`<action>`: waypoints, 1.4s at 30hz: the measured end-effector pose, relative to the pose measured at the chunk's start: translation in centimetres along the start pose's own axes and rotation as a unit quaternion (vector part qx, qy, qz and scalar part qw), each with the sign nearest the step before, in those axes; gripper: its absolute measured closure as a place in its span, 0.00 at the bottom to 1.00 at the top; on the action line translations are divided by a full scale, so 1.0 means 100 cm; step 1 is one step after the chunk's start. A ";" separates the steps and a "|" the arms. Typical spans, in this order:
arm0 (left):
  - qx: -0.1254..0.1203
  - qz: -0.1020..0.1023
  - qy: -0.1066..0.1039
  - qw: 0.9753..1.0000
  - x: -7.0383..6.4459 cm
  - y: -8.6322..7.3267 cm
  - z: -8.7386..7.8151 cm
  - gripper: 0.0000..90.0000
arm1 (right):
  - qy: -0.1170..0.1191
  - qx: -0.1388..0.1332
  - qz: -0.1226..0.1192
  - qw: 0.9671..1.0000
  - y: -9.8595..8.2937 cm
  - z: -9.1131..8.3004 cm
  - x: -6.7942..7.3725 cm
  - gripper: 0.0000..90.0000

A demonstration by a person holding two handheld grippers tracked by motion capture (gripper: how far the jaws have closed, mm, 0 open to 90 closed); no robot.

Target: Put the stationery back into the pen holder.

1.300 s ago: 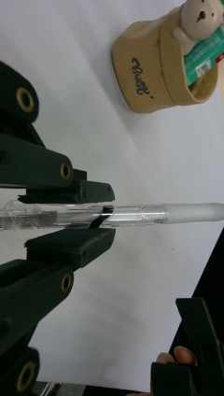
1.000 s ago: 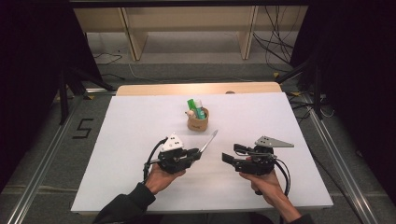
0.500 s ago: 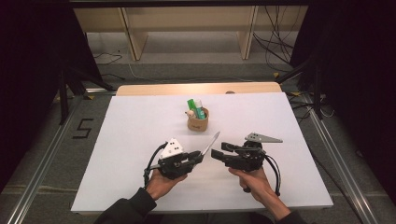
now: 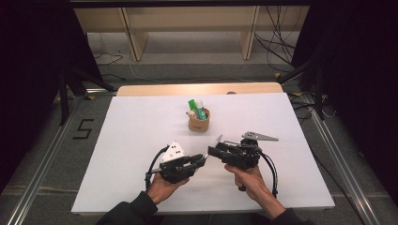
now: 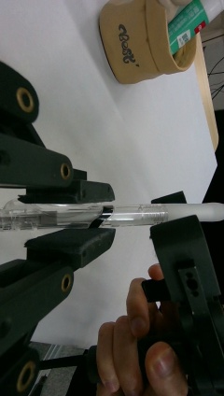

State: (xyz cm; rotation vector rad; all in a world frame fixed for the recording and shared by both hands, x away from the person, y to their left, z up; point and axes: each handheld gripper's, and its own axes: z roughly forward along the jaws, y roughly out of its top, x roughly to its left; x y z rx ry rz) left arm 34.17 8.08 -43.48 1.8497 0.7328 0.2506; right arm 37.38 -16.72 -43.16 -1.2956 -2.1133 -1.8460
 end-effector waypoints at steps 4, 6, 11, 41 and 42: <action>0.000 0.002 -0.002 1.000 -0.002 0.000 0.000 0.85 | 0.006 -0.004 0.010 1.000 0.000 0.001 -0.001 0.59; 0.000 0.003 -0.003 1.000 -0.002 0.000 0.000 0.85 | 0.008 -0.004 0.011 1.000 0.000 0.002 -0.001 0.61; -0.003 0.004 -0.003 1.000 -0.004 0.000 0.001 0.85 | 0.016 -0.004 0.021 1.000 -0.001 0.004 -0.001 0.67; 0.008 0.006 -0.024 1.000 -0.003 0.006 -0.002 0.44 | 0.061 -0.030 0.045 0.997 0.005 -0.004 0.002 0.89; 0.010 0.002 -0.027 1.000 -0.002 0.006 -0.003 0.40 | 0.056 -0.035 0.037 0.997 0.007 -0.006 0.003 0.89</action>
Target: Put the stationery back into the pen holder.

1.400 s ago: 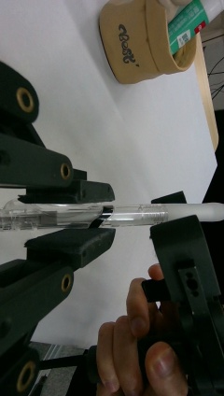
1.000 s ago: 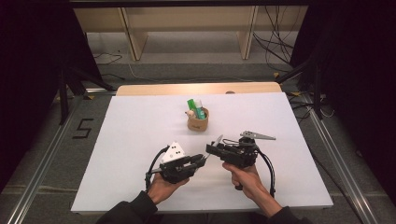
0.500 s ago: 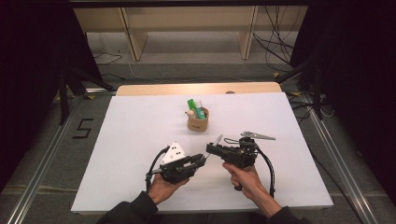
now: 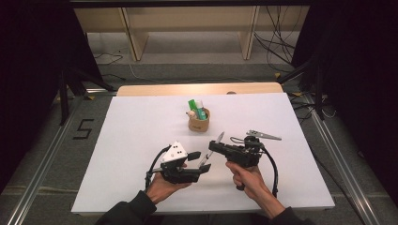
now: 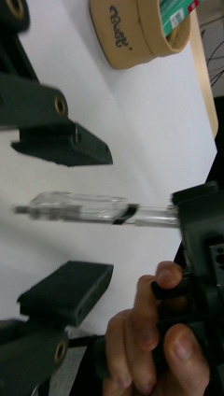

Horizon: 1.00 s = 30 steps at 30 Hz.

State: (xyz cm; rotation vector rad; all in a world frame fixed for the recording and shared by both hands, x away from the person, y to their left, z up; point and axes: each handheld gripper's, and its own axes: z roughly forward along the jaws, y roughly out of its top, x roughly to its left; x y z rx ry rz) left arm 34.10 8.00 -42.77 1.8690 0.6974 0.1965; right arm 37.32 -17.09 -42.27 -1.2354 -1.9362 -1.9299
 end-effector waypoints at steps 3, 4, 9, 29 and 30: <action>-0.001 -0.007 -0.002 1.000 0.005 0.000 -0.006 0.33 | -0.016 -0.007 -0.020 1.000 0.005 -0.005 0.002 0.89; -0.002 -0.009 -0.001 1.000 0.007 0.000 -0.008 0.32 | -0.021 -0.009 -0.025 0.999 0.007 -0.006 0.002 0.89; -0.002 -0.012 0.014 1.000 0.020 -0.003 -0.022 0.29 | -0.041 -0.016 -0.047 0.998 0.011 -0.009 0.000 0.89; -0.001 -0.027 0.058 0.998 0.046 -0.019 -0.057 0.22 | -0.085 -0.032 -0.087 0.992 0.039 -0.002 -0.003 0.89; 0.000 -0.029 0.058 0.998 0.046 -0.020 -0.058 0.22 | -0.089 -0.032 -0.088 0.992 0.041 -0.001 -0.003 0.89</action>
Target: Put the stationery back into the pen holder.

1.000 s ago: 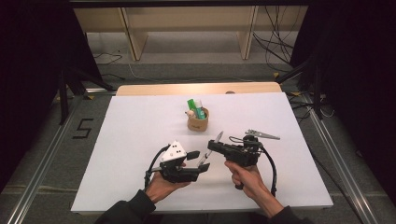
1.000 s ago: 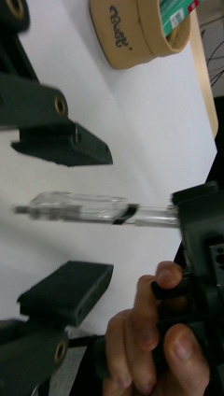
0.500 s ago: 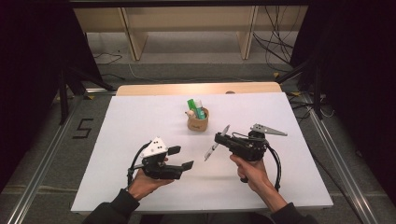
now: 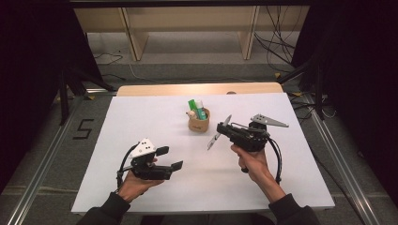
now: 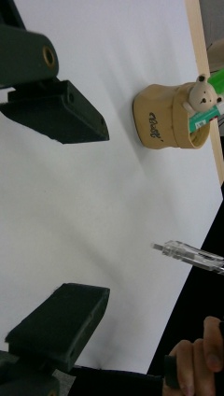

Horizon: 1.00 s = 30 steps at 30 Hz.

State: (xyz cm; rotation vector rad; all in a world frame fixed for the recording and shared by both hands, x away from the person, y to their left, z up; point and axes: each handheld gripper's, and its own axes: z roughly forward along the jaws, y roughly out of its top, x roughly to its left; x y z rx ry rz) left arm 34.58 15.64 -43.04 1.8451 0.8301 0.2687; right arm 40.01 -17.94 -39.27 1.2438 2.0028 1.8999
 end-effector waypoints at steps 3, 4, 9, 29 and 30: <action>0.000 0.000 0.003 1.000 0.001 -0.002 -0.002 0.21 | -0.009 -0.004 -0.005 1.000 0.007 0.004 -0.002 0.89; -0.001 0.000 0.003 1.000 0.001 -0.002 -0.003 0.21 | -0.012 -0.005 -0.006 1.000 0.010 0.005 -0.004 0.89; -0.002 0.001 0.007 1.000 0.002 -0.005 -0.004 0.20 | -0.028 -0.010 -0.008 1.000 0.022 0.014 -0.011 0.89; -0.013 0.012 0.008 1.000 0.003 -0.009 -0.013 0.18 | -0.083 -0.008 0.008 0.996 0.052 0.071 -0.037 0.89; -0.014 0.011 0.009 1.000 0.003 -0.009 -0.014 0.18 | -0.088 -0.006 0.007 0.996 0.052 0.073 -0.038 0.89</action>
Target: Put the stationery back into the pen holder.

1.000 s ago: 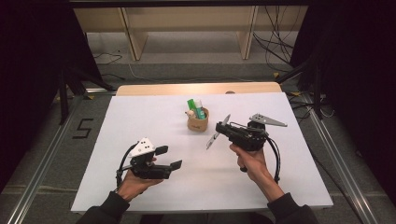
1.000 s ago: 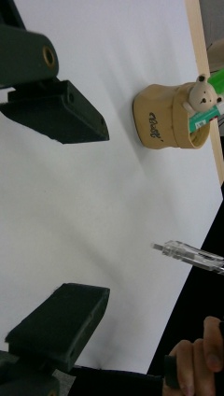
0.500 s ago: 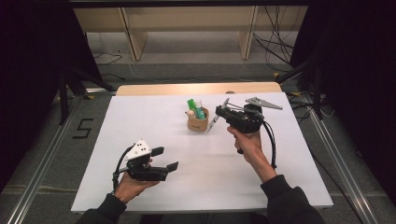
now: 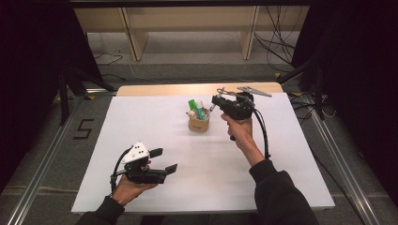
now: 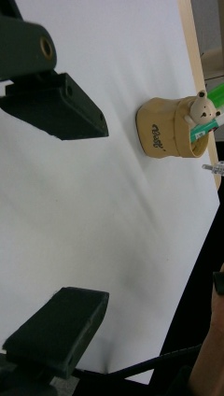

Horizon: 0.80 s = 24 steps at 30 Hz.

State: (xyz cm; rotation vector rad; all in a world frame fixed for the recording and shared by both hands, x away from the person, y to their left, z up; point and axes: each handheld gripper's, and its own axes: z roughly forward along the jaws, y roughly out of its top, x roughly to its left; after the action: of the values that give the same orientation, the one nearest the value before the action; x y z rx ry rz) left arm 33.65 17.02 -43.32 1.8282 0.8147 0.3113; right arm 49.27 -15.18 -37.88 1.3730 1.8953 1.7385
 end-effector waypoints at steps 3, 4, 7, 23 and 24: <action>0.000 0.002 0.002 1.000 0.001 0.000 -0.001 0.18 | -0.010 0.002 -0.001 1.000 0.002 0.007 -0.002 0.89; 0.001 0.005 0.002 1.000 0.001 0.000 -0.002 0.18 | -0.012 0.002 -0.001 1.000 0.002 0.009 -0.003 0.89; -0.006 0.001 0.005 1.000 0.002 0.000 -0.003 0.18 | -0.019 0.003 -0.003 1.000 0.003 0.015 -0.004 0.89; -0.007 0.007 0.008 1.000 0.002 0.000 -0.002 0.18 | -0.059 0.041 -0.034 0.997 -0.006 0.048 -0.002 0.89; -0.005 0.009 0.008 1.000 0.002 0.000 -0.002 0.18 | -0.061 0.045 -0.036 0.996 -0.007 0.050 -0.002 0.89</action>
State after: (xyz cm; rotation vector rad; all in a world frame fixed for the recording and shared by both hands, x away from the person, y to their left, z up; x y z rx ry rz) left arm 33.68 17.32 -43.23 1.8272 0.8057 0.3416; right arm 52.56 -11.98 -39.95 1.3889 1.9514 1.5170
